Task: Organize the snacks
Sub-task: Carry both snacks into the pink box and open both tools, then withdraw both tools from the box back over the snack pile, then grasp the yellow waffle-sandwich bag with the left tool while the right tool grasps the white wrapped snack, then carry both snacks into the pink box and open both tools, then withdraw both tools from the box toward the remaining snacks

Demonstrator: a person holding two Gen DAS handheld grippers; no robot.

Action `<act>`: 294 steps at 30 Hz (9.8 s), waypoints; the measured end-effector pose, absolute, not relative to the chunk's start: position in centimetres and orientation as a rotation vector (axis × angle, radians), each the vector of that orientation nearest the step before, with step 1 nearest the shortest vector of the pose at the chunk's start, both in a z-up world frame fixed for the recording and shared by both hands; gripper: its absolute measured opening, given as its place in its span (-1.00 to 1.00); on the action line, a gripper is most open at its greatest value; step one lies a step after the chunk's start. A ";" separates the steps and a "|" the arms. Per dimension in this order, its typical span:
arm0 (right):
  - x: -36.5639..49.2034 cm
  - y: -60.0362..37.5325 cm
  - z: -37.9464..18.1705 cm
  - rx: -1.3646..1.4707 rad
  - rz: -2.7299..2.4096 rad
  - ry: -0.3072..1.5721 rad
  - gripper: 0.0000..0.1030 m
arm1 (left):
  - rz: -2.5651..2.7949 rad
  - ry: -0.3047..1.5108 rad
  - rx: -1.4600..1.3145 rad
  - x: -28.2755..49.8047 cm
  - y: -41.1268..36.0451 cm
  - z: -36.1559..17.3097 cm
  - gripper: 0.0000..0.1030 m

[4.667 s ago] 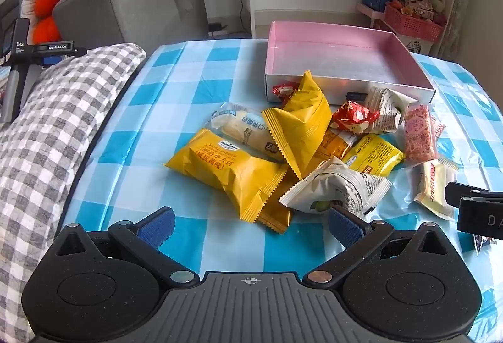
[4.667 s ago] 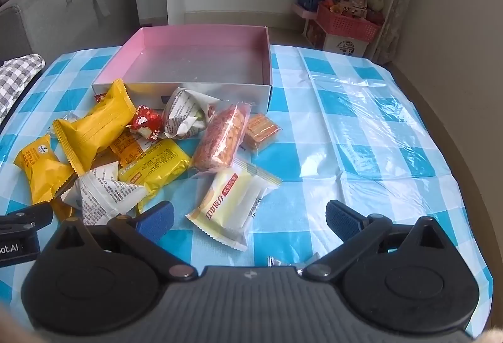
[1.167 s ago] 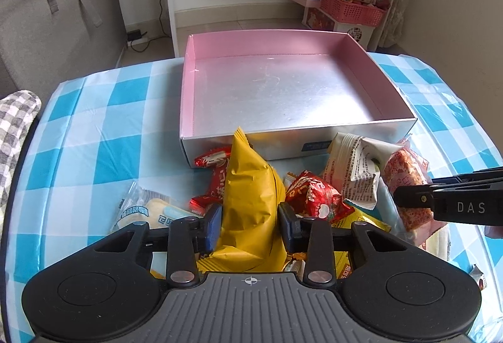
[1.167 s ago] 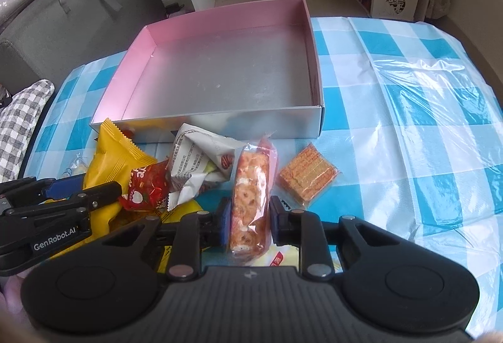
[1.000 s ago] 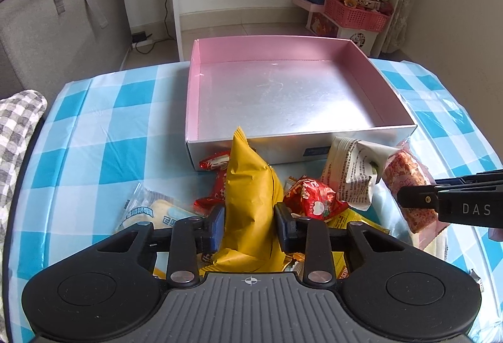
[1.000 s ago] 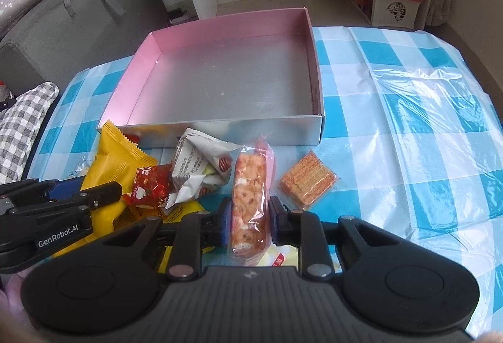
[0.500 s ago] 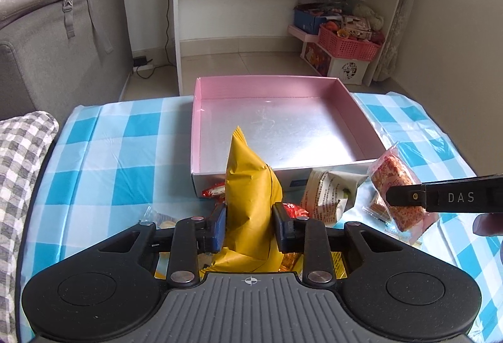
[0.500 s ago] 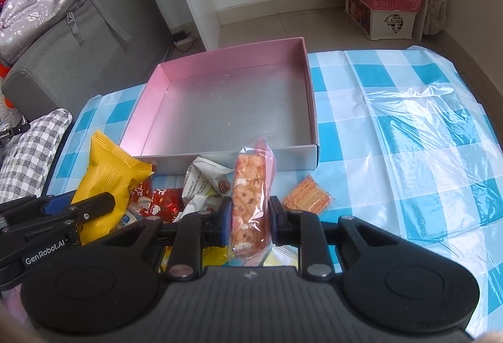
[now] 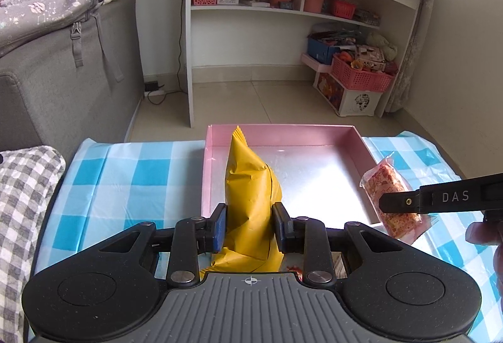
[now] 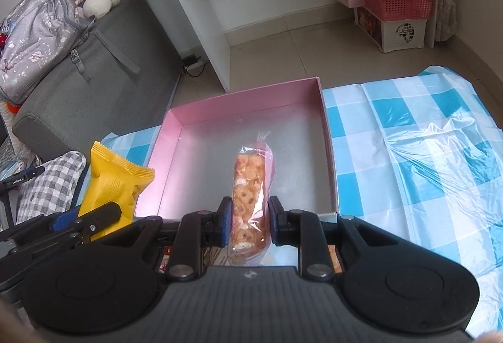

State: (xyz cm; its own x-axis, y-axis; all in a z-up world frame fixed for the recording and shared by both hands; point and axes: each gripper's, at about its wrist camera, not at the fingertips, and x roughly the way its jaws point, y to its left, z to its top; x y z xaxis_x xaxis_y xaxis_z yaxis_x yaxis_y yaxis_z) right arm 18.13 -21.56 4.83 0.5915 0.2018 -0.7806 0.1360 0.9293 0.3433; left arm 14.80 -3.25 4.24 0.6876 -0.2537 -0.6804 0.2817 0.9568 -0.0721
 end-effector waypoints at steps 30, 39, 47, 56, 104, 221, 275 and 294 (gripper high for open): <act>25.0 -21.9 1.1 0.242 0.027 0.895 0.14 | -0.283 0.705 0.124 25.3 -7.3 -1.9 0.24; 23.6 -21.6 3.3 0.260 0.024 0.881 0.54 | -0.295 0.685 0.141 22.6 -6.6 0.6 0.66; 20.3 -21.1 4.8 0.230 0.024 0.888 0.76 | -0.291 0.710 0.135 18.1 -5.2 2.7 0.84; 16.0 -19.6 6.1 0.189 0.017 0.882 0.92 | -0.266 0.725 0.120 12.2 -3.3 3.7 0.91; 9.5 -9.9 1.1 -0.023 0.306 0.968 0.90 | -0.135 0.939 -0.069 7.5 5.4 -1.9 0.92; 23.4 -22.0 1.6 0.303 0.102 0.892 -0.41 | -0.348 0.852 -0.156 19.3 -2.9 -0.2 -0.29; 20.1 -20.8 5.1 0.187 0.054 0.802 0.87 | -0.332 0.781 -0.091 17.6 -4.0 1.2 0.87; 11.7 -16.7 5.7 0.077 0.053 0.829 0.99 | -0.278 0.809 0.005 7.4 1.3 0.7 0.94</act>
State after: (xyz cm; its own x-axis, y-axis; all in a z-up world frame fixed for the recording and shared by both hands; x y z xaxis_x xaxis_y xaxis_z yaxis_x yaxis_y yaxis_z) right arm 11.67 -16.71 5.70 0.6744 0.0777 -0.7342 -0.0173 0.9958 0.0896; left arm 7.43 1.29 0.73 0.6557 -0.2438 -0.7146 0.2475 0.9635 -0.1016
